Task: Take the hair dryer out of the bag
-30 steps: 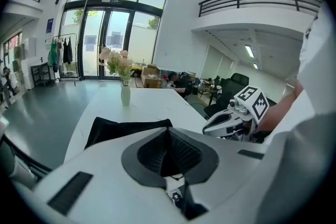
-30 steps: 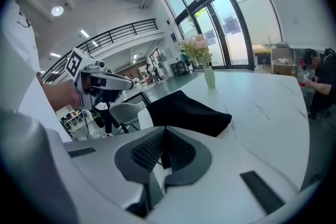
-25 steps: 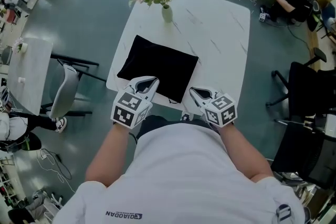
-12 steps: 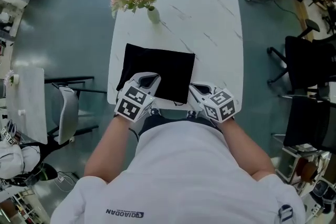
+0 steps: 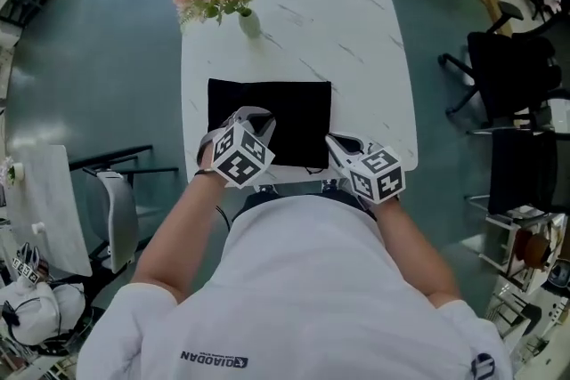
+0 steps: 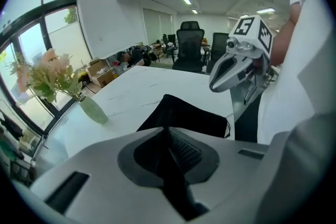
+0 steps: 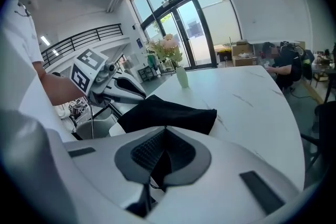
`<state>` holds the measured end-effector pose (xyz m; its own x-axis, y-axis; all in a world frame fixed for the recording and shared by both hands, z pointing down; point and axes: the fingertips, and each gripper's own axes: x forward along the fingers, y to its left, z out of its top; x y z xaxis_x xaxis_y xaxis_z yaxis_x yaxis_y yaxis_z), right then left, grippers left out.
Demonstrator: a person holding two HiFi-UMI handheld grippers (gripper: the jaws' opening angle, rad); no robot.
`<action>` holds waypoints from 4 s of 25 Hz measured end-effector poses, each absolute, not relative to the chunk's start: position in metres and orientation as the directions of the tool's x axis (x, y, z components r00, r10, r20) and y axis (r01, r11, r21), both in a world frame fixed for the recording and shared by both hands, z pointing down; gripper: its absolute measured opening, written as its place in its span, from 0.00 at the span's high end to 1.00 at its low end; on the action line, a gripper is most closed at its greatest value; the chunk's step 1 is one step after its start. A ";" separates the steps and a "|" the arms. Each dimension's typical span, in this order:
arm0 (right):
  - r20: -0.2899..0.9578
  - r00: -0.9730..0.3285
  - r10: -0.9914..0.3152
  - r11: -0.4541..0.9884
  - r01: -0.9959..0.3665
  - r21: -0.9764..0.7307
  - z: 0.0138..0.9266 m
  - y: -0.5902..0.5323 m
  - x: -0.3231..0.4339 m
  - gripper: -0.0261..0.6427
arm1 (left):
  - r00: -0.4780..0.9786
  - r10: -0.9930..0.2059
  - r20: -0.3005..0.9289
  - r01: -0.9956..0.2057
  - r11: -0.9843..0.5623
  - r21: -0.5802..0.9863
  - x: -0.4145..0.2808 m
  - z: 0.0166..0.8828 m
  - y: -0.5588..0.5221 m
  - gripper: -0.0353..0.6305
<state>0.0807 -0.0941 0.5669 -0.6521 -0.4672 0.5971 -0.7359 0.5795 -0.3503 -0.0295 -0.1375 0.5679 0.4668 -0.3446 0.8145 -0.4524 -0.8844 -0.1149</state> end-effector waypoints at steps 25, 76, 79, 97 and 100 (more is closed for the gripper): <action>0.636 -0.585 -0.504 0.525 -0.792 -0.312 0.571 -0.100 0.095 0.94 | 0.430 -0.149 0.890 -0.334 -0.943 0.004 -0.046 0.633 -0.134 0.89; 0.907 -0.362 -0.215 0.973 -0.158 0.168 0.679 -0.138 -0.010 0.64 | 0.415 -0.561 0.717 -0.905 -0.332 0.264 -0.210 0.581 -0.184 0.88; 0.910 -0.355 -0.215 0.975 -0.127 0.181 0.679 -0.141 -0.008 0.66 | 0.405 -0.526 0.748 -0.913 -0.198 0.356 -0.229 0.605 -0.208 0.75; 0.910 -0.341 -0.235 0.967 0.015 0.255 0.677 -0.171 -0.009 0.69 | 0.442 -0.352 0.825 -0.892 -0.078 0.444 -0.232 0.681 -0.241 0.87; 0.911 -0.337 -0.238 0.968 -0.004 0.252 0.676 -0.173 -0.010 0.69 | 0.377 -0.347 0.859 -0.926 -0.159 0.342 -0.233 0.683 -0.241 0.90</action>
